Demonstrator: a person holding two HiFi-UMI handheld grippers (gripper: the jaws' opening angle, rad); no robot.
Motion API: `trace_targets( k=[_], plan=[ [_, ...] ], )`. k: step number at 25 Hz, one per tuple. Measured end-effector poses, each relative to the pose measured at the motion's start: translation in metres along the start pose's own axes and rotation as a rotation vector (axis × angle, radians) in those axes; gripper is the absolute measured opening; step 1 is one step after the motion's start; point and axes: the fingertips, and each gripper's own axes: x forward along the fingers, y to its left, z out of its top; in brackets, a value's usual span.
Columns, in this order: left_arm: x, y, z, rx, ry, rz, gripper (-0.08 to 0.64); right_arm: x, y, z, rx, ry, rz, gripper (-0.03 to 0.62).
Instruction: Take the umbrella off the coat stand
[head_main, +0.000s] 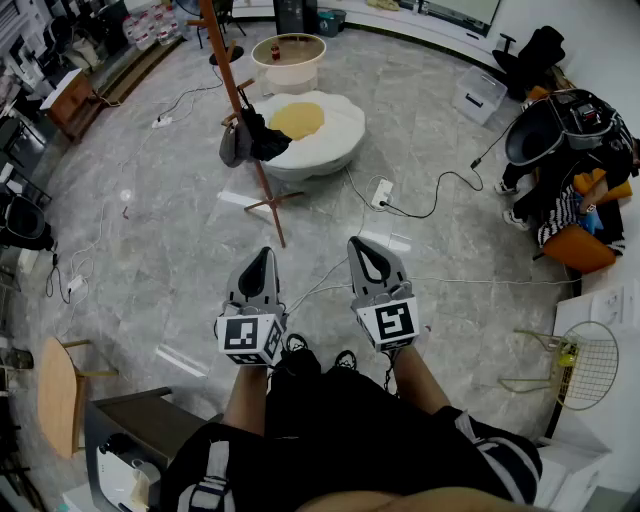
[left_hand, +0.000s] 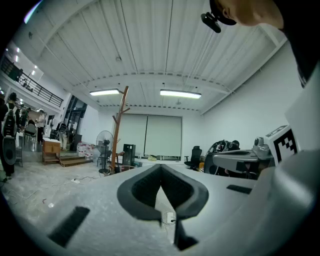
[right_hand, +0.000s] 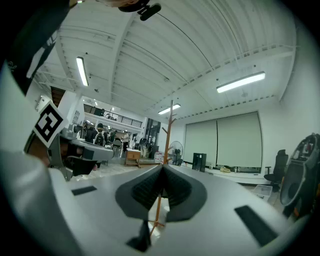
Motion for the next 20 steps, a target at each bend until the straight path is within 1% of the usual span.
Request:
trace_targets(
  k=[4, 6, 8, 11, 17, 20],
  plan=[
    [0.012, 0.009, 0.0, -0.01, -0.006, -0.004, -0.002, 0.013, -0.011, -0.005, -0.014, -0.024, -0.003, 0.005],
    [0.015, 0.015, -0.002, -0.019, -0.001, -0.009, -0.002, 0.018, -0.011, -0.005, -0.004, -0.059, -0.002, 0.005],
    [0.019, 0.023, -0.006, -0.022, 0.007, -0.017, -0.002, 0.023, -0.009, -0.005, 0.005, -0.068, 0.008, 0.005],
    [0.027, 0.036, -0.01, -0.021, 0.017, -0.034, -0.002, 0.035, -0.007, -0.013, -0.021, -0.038, 0.019, 0.011],
    [0.041, 0.069, -0.021, -0.046, 0.032, -0.077, -0.002, 0.061, 0.001, -0.025, -0.027, 0.007, 0.005, 0.068],
    [0.045, 0.089, -0.03, -0.056, 0.045, -0.088, -0.002, 0.076, 0.008, -0.033, 0.022, 0.027, 0.006, 0.095]
  ],
)
